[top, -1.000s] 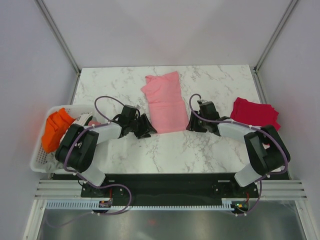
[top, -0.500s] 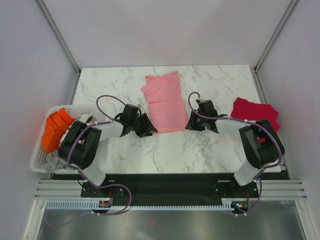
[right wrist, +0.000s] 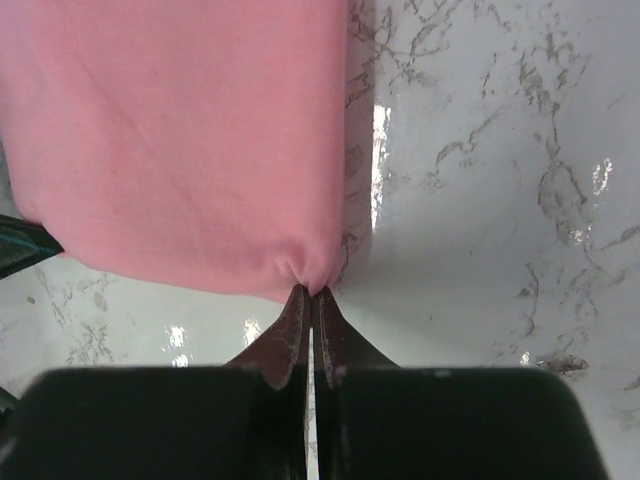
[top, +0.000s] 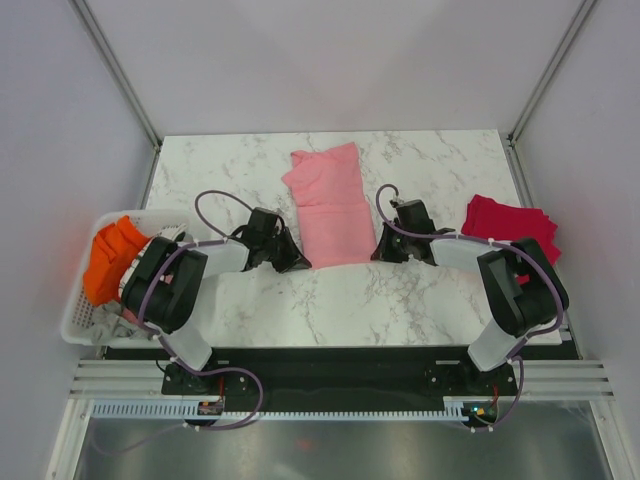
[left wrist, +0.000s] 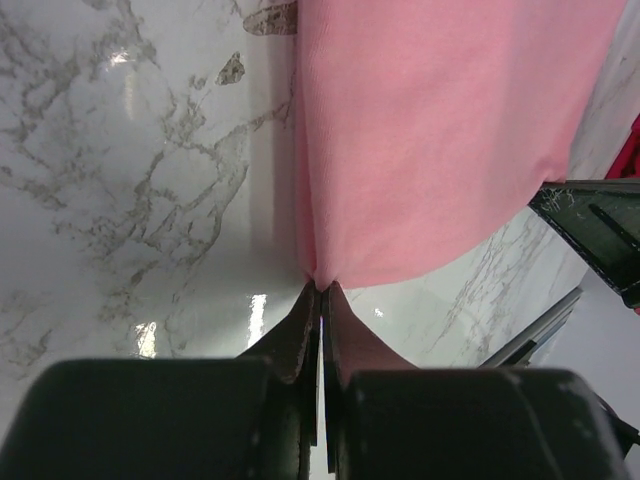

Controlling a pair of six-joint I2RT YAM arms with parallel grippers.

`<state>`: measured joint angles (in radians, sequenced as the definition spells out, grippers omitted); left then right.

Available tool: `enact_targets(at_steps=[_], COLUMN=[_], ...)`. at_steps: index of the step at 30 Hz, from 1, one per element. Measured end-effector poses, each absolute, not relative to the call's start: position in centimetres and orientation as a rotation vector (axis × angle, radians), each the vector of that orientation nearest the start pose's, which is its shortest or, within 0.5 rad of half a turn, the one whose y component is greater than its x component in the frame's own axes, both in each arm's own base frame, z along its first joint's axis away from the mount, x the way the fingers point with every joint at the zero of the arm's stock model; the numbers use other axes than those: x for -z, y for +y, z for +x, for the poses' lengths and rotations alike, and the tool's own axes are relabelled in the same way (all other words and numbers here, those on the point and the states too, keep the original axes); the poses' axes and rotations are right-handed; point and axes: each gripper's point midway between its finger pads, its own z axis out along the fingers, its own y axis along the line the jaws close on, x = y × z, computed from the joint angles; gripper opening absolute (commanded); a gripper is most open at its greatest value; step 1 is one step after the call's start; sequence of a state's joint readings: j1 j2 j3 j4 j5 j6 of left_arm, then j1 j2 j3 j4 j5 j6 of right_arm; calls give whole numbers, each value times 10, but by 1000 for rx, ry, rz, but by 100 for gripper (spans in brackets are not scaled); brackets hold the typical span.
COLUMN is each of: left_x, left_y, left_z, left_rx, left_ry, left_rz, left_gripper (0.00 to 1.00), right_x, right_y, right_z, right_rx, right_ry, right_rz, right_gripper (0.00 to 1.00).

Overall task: Fold and stack the t-shirts
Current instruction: Fold the tshirt

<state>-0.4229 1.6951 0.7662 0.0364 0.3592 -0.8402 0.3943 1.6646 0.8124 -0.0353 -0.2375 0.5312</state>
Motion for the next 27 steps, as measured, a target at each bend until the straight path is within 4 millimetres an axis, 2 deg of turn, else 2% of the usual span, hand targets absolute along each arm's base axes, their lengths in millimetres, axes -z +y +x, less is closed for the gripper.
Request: enact_targets(at_steps=[3, 7, 16, 18, 23, 27], left_x=[-23, -34, -50, -60, -93, -115], left_y=[-234, -230, -221, -225, -236, -238], left_z=[296, 281, 215, 206, 180, 163], left_rx=[949, 975, 1030, 1051, 1129, 1185], left_ry=[2622, 2608, 2634, 2621, 2563, 2521], left_rz=[-374, -341, -223, -181, -51, 7], left_gripper=[2, 2, 2, 2, 2, 2], right_x=[-24, -29, -37, -48, -94, -114], right_y=[201, 198, 200, 198, 197, 191], right_z=[317, 296, 232, 225, 213, 201], right_rx=[-691, -729, -808, -819, -876, -886], right_ry=[2553, 2552, 2587, 2568, 2442, 2410], right_rz=[63, 55, -15, -16, -44, -50], right_gripper=[0, 0, 0, 0, 0, 0])
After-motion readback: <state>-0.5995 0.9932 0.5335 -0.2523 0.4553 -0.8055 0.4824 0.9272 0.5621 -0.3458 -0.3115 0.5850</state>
